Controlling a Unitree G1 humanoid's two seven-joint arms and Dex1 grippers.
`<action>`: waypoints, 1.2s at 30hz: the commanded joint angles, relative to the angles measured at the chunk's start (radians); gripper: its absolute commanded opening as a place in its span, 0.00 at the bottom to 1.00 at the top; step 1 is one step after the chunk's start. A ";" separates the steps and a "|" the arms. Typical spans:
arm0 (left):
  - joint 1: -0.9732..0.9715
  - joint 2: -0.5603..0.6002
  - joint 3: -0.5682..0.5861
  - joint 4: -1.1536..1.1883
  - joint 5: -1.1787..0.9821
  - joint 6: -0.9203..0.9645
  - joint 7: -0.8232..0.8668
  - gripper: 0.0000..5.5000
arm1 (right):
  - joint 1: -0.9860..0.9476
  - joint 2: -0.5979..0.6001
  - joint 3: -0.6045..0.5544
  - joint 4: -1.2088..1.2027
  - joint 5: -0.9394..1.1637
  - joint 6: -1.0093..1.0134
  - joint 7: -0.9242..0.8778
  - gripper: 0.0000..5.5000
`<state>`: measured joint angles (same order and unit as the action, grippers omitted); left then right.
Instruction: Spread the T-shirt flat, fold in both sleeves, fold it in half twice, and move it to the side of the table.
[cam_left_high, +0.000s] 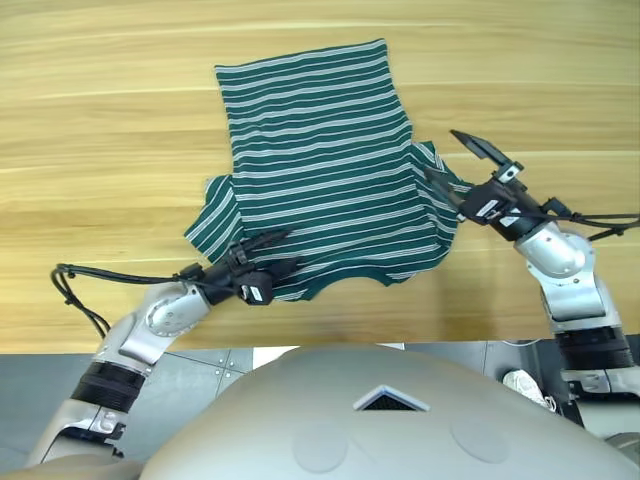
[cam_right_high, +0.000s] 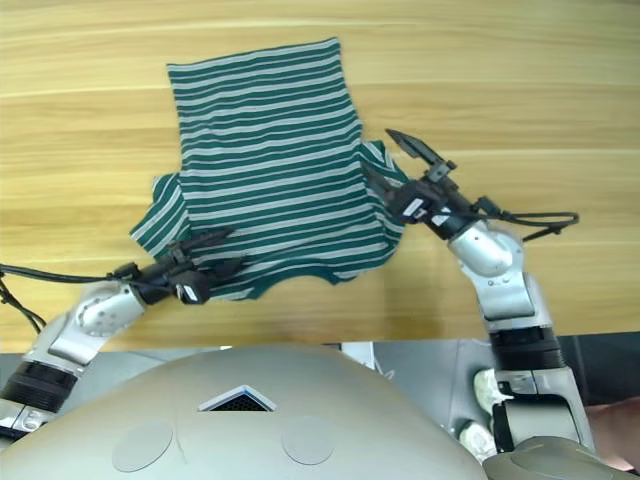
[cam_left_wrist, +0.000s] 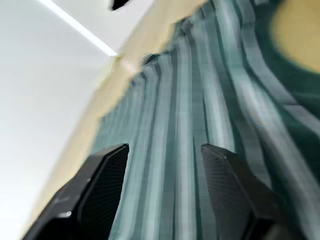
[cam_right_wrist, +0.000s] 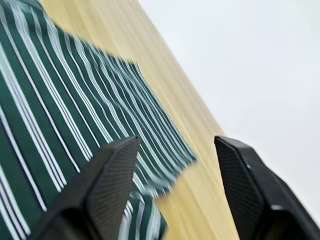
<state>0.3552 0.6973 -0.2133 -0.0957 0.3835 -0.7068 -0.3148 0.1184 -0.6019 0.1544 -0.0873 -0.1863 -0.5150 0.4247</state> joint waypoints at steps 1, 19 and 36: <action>0.028 -0.025 0.124 -0.201 -0.120 0.017 0.046 0.49 | -0.181 0.061 0.119 0.172 -0.159 -0.028 0.002 0.51; -0.083 -0.216 0.344 -0.037 -0.163 0.075 0.219 0.49 | -0.893 0.246 0.224 1.401 -0.375 0.140 -0.355 0.51; -0.125 -0.282 0.356 0.050 -0.120 0.079 0.258 0.49 | -0.919 0.270 0.255 1.327 -0.404 0.012 -0.513 0.51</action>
<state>0.2336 0.4124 0.1651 -0.0641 0.2373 -0.6269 -0.0419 -0.7936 -0.3415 0.3796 1.2303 -0.5695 -0.5109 -0.1062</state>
